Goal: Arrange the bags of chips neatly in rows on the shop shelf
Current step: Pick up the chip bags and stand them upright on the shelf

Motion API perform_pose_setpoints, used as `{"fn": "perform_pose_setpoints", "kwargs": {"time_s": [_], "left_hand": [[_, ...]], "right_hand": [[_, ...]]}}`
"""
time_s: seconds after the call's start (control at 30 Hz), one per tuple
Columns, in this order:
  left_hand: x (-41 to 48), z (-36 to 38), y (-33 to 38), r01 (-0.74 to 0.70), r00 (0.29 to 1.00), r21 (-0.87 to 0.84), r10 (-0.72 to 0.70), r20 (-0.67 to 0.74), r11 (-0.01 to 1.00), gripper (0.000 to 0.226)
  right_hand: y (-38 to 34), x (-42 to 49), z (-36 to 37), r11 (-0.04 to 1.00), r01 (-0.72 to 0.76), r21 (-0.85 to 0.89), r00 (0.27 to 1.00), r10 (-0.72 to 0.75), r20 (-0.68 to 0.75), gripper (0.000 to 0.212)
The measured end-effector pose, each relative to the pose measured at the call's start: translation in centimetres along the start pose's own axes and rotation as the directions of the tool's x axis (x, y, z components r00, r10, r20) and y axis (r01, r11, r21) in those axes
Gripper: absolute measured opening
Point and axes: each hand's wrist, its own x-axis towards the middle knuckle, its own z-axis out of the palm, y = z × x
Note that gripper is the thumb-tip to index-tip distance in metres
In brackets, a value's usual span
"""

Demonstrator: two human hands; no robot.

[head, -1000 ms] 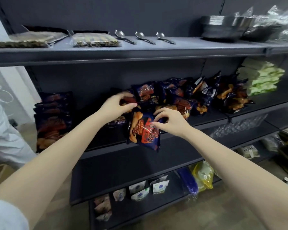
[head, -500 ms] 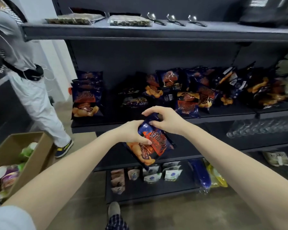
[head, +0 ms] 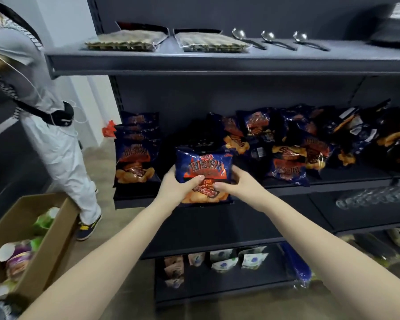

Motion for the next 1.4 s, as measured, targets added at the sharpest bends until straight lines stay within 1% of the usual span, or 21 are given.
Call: {"fn": "perform_pose_setpoints", "kwargs": {"time_s": [0.07, 0.13, 0.23, 0.27, 0.3, 0.37, 0.4, 0.43, 0.53, 0.6, 0.67, 0.73, 0.8, 0.87, 0.93, 1.0, 1.1, 1.2, 1.4], "left_hand": [[1.0, 0.1, -1.8, 0.048, 0.999, 0.011, -0.048, 0.006, 0.999, 0.046], [2.5, -0.3, -2.8, 0.090, 0.995, 0.072, -0.092, 0.031, 0.993, 0.050], [5.4, -0.8, -2.5, 0.031, 0.994, 0.121, -0.043, 0.097, 0.992, 0.048], [6.5, -0.8, -2.1, 0.010, 0.995, 0.114, -0.022, 0.102, 0.993, 0.047], [7.7, -0.9, -1.9, 0.009, 0.996, 0.092, -0.017, 0.084, 0.996, 0.042], [9.9, -0.7, -1.6, 0.051, 0.999, -0.017, -0.051, 0.003, 0.999, 0.026], [10.8, -0.3, -1.7, 0.053, 0.998, -0.079, -0.057, -0.037, 0.995, 0.022], [11.5, 0.1, -2.1, 0.040, 0.997, -0.099, -0.046, -0.065, 0.994, 0.022], [12.8, 1.2, -3.3, 0.037, 0.994, -0.049, -0.042, -0.102, 0.998, 0.037], [13.9, 1.7, -4.3, 0.060, 0.992, 0.036, -0.055, -0.112, 0.998, 0.057], [15.2, 2.1, -4.8, 0.121, 0.988, 0.092, -0.110, -0.108, 0.988, 0.076], [16.3, 2.4, -5.2, 0.130, 0.988, 0.092, -0.121, -0.098, 0.987, 0.081], [16.8, 3.0, -5.6, 0.123, 0.991, 0.142, -0.115, -0.070, 0.982, 0.072], [16.8, 3.8, -6.0, 0.110, 0.992, 0.221, -0.095, -0.080, 0.969, 0.058], [16.7, 4.6, -6.2, 0.084, 0.991, 0.241, -0.055, -0.123, 0.967, 0.048], [16.4, 5.4, -6.4, 0.063, 0.991, 0.274, -0.027, -0.131, 0.960, 0.046], [15.9, 6.5, -6.6, 0.004, 0.997, 0.338, 0.023, -0.077, 0.941, 0.045], [15.6, 7.6, -6.6, -0.068, 0.996, 0.401, 0.084, -0.024, 0.914, 0.042], [15.1, 8.1, -7.6, -0.166, 0.984, 0.445, 0.175, 0.022, 0.880, 0.042]], "right_hand": [[1.2, 1.4, 1.2, 0.999, -0.043, 0.005, 0.997, 0.043, -0.056, 0.051], [1.7, 3.0, 1.7, 0.996, -0.083, 0.018, 0.994, 0.084, -0.071, 0.050], [0.7, 5.3, 1.0, 0.996, -0.086, -0.002, 0.996, 0.086, -0.035, 0.043], [-0.1, 6.1, 0.5, 0.997, -0.082, -0.009, 0.995, 0.081, -0.050, 0.040], [-0.8, 6.9, 0.0, 0.997, -0.074, 0.004, 0.994, 0.074, -0.081, 0.039], [-2.3, 8.4, -1.4, 0.999, -0.022, 0.032, 0.988, 0.026, -0.152, 0.041], [-3.0, 9.0, -2.0, 0.999, 0.012, 0.040, 0.982, -0.004, -0.190, 0.042], [-3.6, 9.8, -2.7, 0.999, 0.034, 0.038, 0.975, -0.024, -0.223, 0.043], [-5.6, 12.1, -4.0, 0.998, 0.062, 0.013, 0.964, -0.057, -0.259, 0.045], [-6.5, 13.8, -4.4, 0.998, 0.058, -0.022, 0.965, -0.062, -0.254, 0.043], [-7.1, 15.5, -4.0, 0.997, 0.044, -0.060, 0.970, -0.057, -0.237, 0.034], [-7.4, 17.2, -3.4, 0.995, 0.040, -0.086, 0.972, -0.059, -0.227, 0.028], [-7.8, 18.7, -2.6, 0.991, 0.078, -0.109, 0.973, -0.100, -0.208, 0.025], [-7.6, 20.2, -2.0, 0.987, 0.116, -0.109, 0.973, -0.135, -0.188, 0.032], [-7.3, 21.7, -1.4, 0.987, 0.117, -0.113, 0.973, -0.137, -0.187, 0.049], [-6.7, 23.2, -1.0, 0.982, 0.079, -0.174, 0.972, -0.114, -0.205, 0.061], [-5.8, 24.8, -0.8, 0.961, -0.018, -0.276, 0.969, -0.051, -0.241, 0.071], [-5.5, 25.3, -0.9, 0.924, -0.092, -0.370, 0.965, -0.009, -0.264, 0.071], [-4.2, 27.0, -0.2, 0.908, -0.125, -0.400, 0.978, 0.044, -0.205, 0.073]]}}
